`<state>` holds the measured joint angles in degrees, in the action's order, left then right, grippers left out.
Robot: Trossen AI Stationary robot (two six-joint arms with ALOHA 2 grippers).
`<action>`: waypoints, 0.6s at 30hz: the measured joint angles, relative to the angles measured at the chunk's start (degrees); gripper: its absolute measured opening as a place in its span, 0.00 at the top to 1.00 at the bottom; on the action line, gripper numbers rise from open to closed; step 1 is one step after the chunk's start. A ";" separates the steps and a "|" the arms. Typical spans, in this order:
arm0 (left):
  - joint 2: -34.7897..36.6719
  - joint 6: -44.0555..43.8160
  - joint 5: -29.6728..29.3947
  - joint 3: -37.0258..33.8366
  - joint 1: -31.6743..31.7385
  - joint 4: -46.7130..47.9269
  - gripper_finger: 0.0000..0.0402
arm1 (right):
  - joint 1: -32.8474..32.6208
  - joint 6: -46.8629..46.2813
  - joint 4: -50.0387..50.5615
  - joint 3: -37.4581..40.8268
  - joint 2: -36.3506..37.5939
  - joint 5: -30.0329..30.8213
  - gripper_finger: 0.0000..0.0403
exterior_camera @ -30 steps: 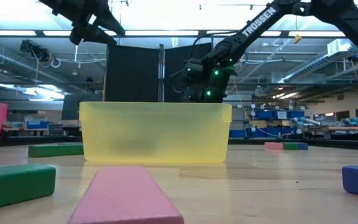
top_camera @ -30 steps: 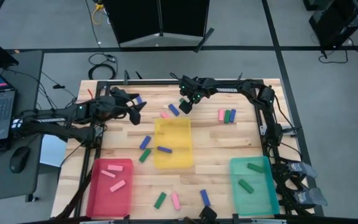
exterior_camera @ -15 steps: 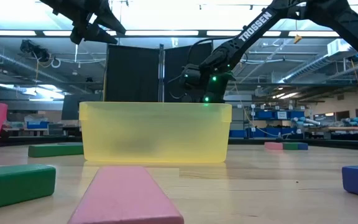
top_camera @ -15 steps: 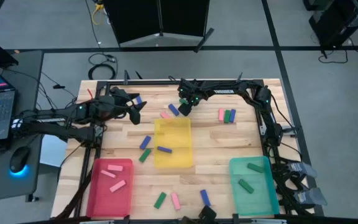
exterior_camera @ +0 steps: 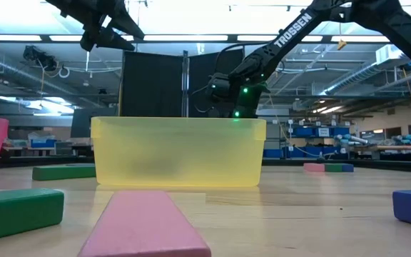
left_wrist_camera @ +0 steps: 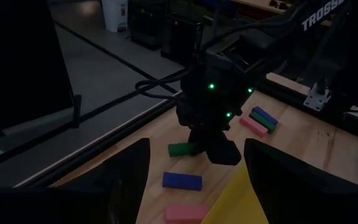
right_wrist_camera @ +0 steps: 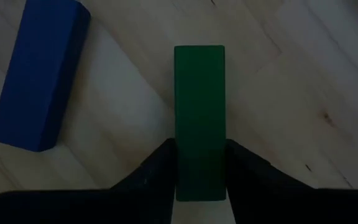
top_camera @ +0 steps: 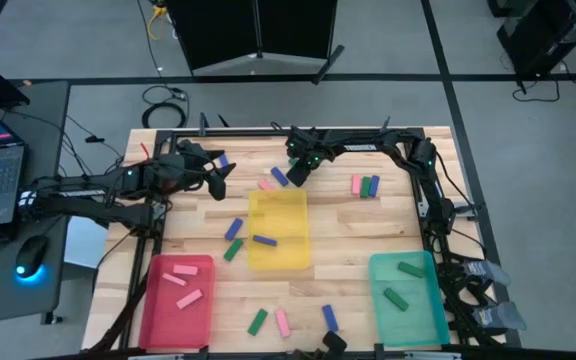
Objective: Sort blocks
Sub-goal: Put the green block into the blue bin
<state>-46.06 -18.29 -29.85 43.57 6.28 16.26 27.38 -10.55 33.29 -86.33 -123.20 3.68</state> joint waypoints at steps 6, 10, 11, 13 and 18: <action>-0.16 -3.41 -0.02 0.00 0.00 1.43 0.33 | -0.96 0.60 0.85 0.38 4.48 3.78 0.71; -1.84 -6.65 -0.16 0.00 0.00 4.24 0.33 | -2.58 1.87 0.65 0.20 11.47 6.08 0.71; -2.45 -7.43 -0.24 0.00 0.00 4.76 0.33 | -3.26 2.31 0.59 0.47 13.49 6.14 0.71; -3.73 -8.44 -0.45 0.00 0.00 5.67 0.33 | -4.74 2.98 0.04 1.55 18.20 6.14 0.71; -7.45 -9.87 -0.82 0.00 0.01 6.20 0.33 | -9.62 2.03 -0.25 8.38 32.48 7.08 0.71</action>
<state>-53.51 -28.17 -30.66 43.57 6.29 22.46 17.75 -8.52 33.04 -77.96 -90.72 10.77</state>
